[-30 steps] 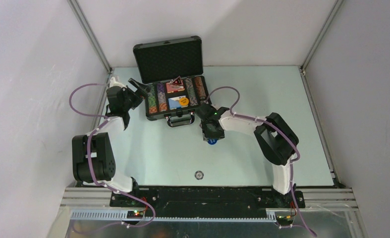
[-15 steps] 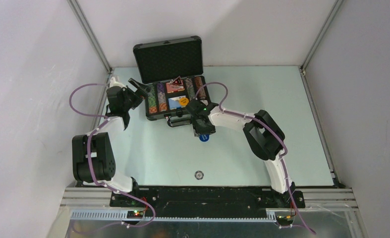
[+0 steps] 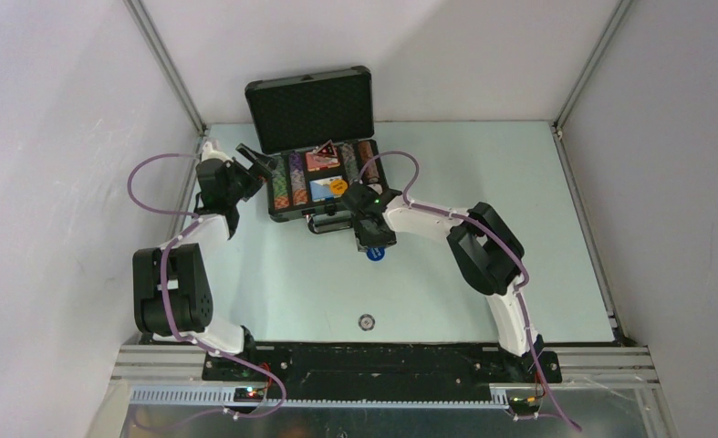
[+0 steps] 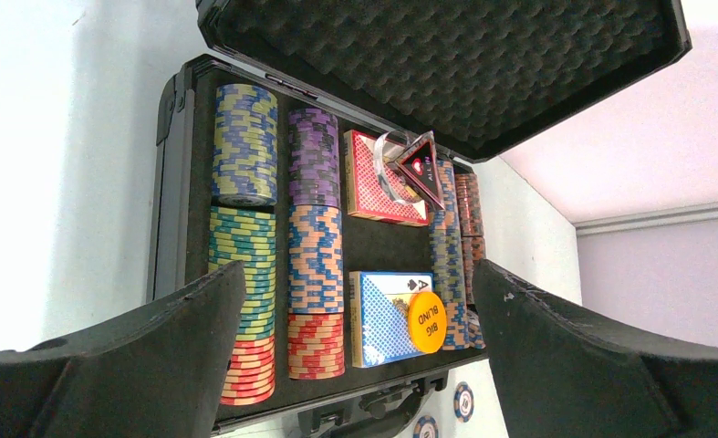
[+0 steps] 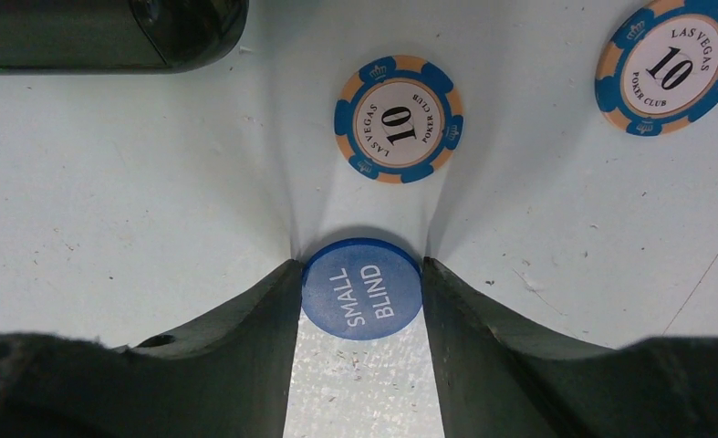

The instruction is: Pack up texas hold em set

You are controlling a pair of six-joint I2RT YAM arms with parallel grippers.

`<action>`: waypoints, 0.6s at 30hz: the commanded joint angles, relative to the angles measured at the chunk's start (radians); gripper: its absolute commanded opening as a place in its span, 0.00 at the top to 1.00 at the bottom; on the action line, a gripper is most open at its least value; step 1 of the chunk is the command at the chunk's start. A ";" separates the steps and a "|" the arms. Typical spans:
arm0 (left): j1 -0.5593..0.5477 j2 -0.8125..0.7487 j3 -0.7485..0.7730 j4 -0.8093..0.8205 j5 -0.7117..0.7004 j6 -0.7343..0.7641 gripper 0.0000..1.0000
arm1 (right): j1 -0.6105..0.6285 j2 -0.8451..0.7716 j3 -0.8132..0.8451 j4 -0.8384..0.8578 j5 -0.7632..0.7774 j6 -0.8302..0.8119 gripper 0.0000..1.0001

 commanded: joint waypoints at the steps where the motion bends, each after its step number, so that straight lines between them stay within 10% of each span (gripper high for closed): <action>1: 0.007 0.004 0.011 0.036 0.013 -0.012 0.02 | 0.015 0.073 -0.018 -0.059 0.008 -0.022 0.43; 18: 0.007 0.003 0.012 0.037 0.012 -0.012 0.02 | 0.031 0.043 -0.068 -0.079 -0.015 -0.034 0.40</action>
